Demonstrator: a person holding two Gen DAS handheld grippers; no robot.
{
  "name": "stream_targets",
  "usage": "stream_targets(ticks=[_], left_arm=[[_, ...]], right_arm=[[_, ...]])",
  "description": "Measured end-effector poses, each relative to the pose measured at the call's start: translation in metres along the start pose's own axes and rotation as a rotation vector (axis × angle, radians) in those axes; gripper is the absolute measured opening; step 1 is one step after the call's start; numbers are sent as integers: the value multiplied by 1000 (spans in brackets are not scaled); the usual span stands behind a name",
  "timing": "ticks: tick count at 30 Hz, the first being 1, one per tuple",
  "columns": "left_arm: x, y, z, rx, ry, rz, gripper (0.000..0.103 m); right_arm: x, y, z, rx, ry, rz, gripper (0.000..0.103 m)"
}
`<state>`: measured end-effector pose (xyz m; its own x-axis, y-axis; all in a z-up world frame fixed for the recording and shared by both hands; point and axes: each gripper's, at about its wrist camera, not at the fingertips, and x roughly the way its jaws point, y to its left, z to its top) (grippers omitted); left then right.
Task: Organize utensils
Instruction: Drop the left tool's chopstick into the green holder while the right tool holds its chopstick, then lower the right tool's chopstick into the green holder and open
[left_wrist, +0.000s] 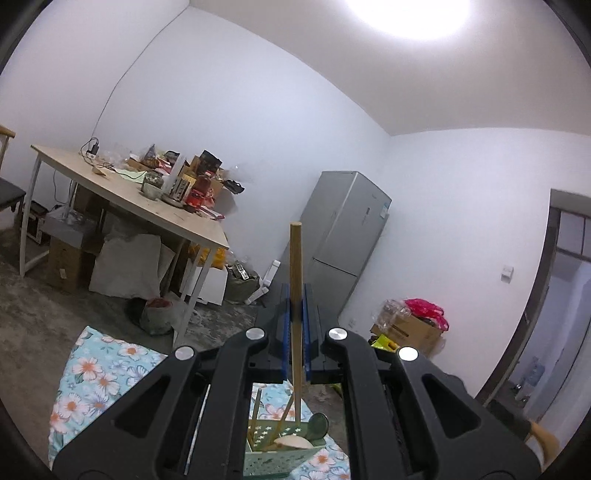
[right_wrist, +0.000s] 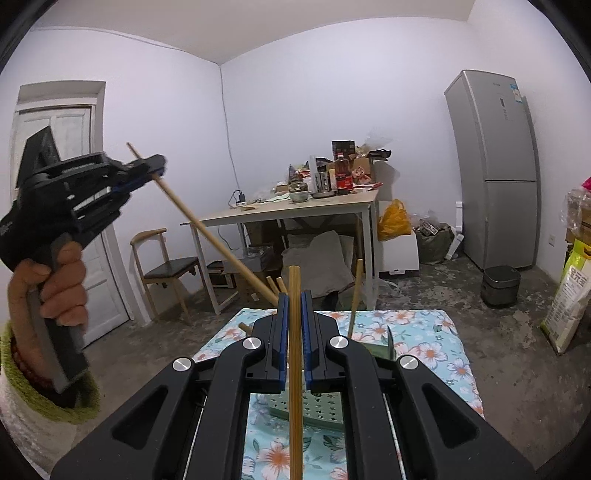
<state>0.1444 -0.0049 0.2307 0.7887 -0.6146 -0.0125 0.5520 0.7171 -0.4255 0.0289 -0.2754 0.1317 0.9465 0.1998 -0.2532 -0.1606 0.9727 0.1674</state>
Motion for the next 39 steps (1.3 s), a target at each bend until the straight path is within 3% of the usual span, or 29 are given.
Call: stream_targets(ticks=[12, 16, 18, 20, 29, 35, 39], left_arm=[[70, -1, -51, 75, 122, 92, 4], [91, 5, -69, 60, 173, 78, 4], [100, 9, -76, 53, 197, 73, 7], [101, 11, -80, 46, 203, 74, 23], [73, 13, -71, 68, 143, 84, 48], [31, 28, -73, 75, 129, 124, 52], [3, 45, -88, 76, 166, 168, 53]], right_arm=[[11, -12, -1, 28, 20, -12, 7], [13, -12, 0, 27, 21, -19, 7], [13, -12, -1, 29, 21, -23, 7], [13, -13, -1, 31, 21, -28, 7], [15, -19, 11, 65, -10, 9, 7], [23, -23, 35, 79, -85, 79, 7], [31, -16, 54, 49, -136, 95, 7]])
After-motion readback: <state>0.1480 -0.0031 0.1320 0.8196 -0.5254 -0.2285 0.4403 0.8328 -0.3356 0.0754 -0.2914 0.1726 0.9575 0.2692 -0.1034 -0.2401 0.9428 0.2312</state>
